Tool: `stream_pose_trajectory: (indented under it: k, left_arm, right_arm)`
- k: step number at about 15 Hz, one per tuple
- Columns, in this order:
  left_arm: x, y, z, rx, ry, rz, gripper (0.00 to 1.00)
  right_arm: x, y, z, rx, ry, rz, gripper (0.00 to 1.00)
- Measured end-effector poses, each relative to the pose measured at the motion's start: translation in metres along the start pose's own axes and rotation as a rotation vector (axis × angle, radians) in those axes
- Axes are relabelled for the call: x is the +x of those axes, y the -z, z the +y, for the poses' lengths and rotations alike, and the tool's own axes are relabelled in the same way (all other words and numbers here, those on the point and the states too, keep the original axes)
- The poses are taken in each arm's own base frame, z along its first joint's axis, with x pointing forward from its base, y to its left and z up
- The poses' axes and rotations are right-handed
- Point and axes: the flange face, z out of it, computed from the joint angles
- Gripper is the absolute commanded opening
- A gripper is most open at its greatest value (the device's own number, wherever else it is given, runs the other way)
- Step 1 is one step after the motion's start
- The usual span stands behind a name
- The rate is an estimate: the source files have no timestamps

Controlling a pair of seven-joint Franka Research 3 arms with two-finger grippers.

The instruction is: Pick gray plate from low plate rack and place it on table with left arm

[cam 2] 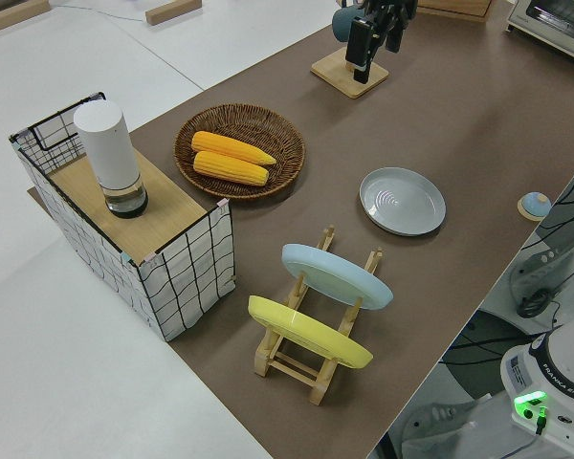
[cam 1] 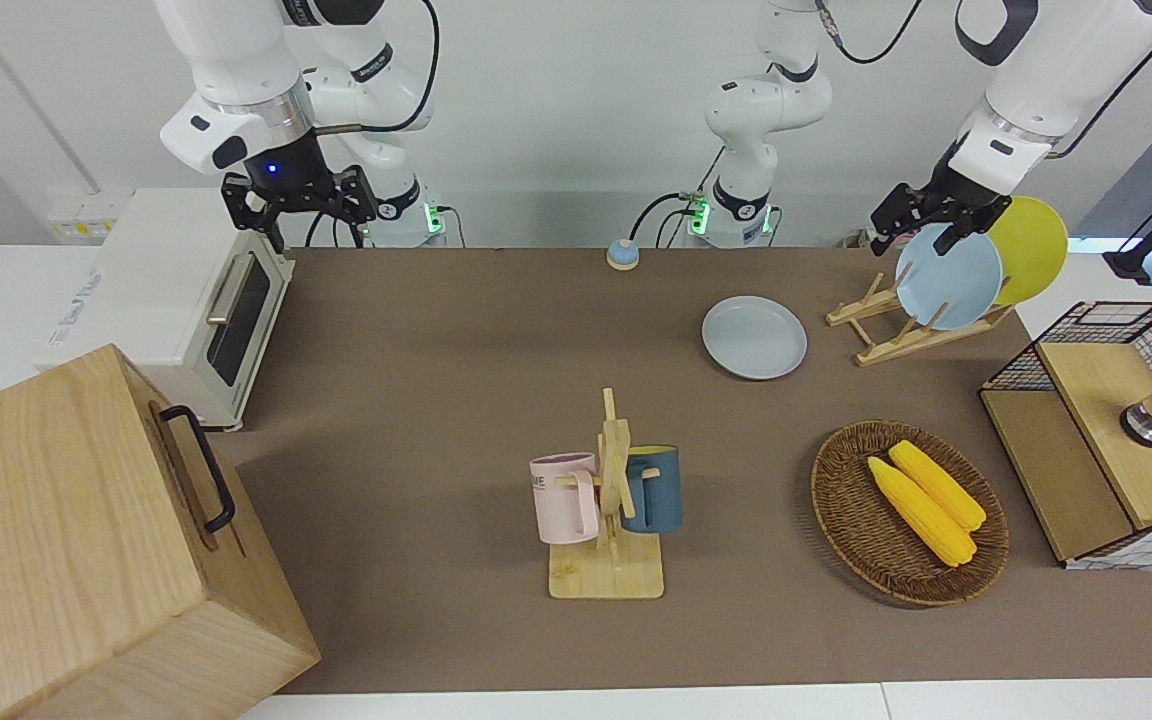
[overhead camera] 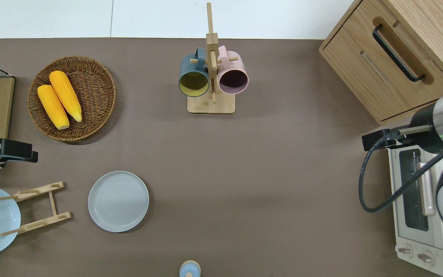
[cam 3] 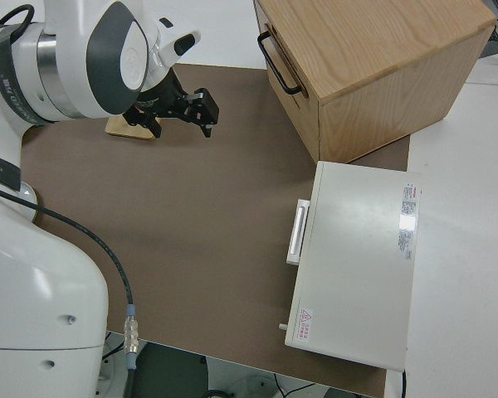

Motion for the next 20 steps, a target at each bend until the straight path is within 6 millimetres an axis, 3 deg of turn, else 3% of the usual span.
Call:
stream_pose_trajectory:
  k: [7,15,20]
  left_arm:
    - [-0.001,-0.004,0.026,0.039,-0.044,-0.01,0.99]
    - [0.017,-0.014,0.026,0.041,-0.106,0.056,1.0]
    - [0.019,-0.016,0.024,0.041,-0.084,0.056,1.0]
  right_arm:
    - [0.0,0.0,0.0,0.0,0.0,0.0,0.983]
    - [0.0,0.0,0.0,0.0,0.0,0.0,0.983]
    - [0.0,0.0,0.0,0.0,0.0,0.0,0.983]
